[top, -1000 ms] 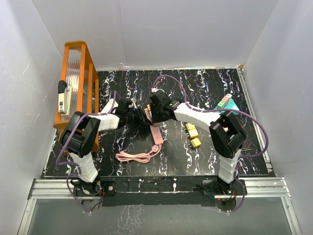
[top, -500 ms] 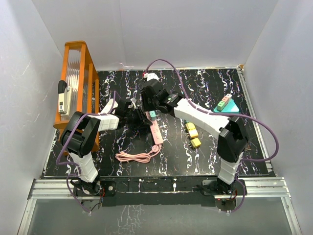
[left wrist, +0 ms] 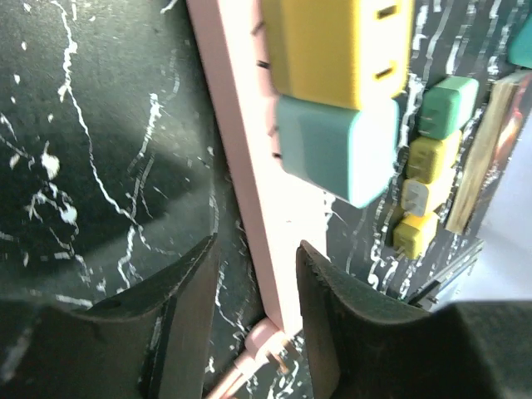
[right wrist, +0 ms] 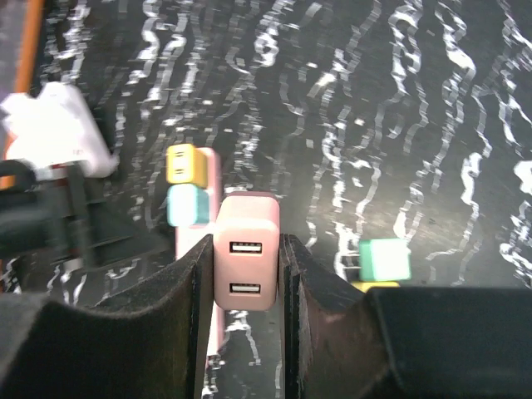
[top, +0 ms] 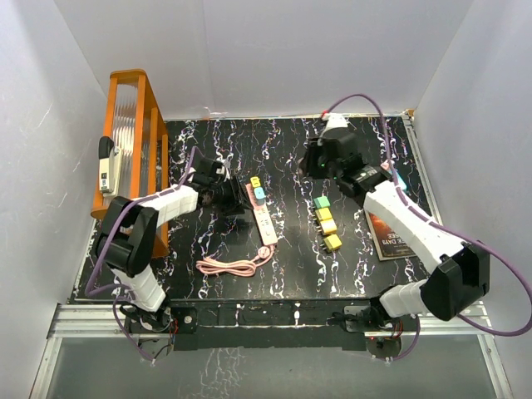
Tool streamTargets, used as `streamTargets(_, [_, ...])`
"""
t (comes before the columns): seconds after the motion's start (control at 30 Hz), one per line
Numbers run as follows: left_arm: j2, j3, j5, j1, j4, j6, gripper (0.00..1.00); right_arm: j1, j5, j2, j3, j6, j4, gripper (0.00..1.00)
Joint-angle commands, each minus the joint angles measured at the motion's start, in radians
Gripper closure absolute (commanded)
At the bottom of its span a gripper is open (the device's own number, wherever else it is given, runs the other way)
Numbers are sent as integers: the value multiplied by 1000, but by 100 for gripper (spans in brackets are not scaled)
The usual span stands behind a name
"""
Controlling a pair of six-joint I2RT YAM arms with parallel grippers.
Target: Pull the plug off the socket
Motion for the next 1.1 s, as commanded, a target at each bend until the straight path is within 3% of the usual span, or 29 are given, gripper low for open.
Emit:
streamTargets(0.0, [-162,50,10,6,-111,37,58,-152,-214,1,-70,-13,100,93])
streamTargets(0.3, [-400,15,21,6,-239,75,49,-353,-654,258,-68,58,278,95])
streamTargets(0.47, [-454,7,54,6,-259,58,44,-455,-833,407,-34,64,269,94])
streamTargets(0.8, [-445,-19,98,3,-204,18,39,-529,-872,583,5,-12,189,87])
streamTargets(1.07, [-444,-31,94,-9,-204,14,38,-535,-836,597,2,-41,139,81])
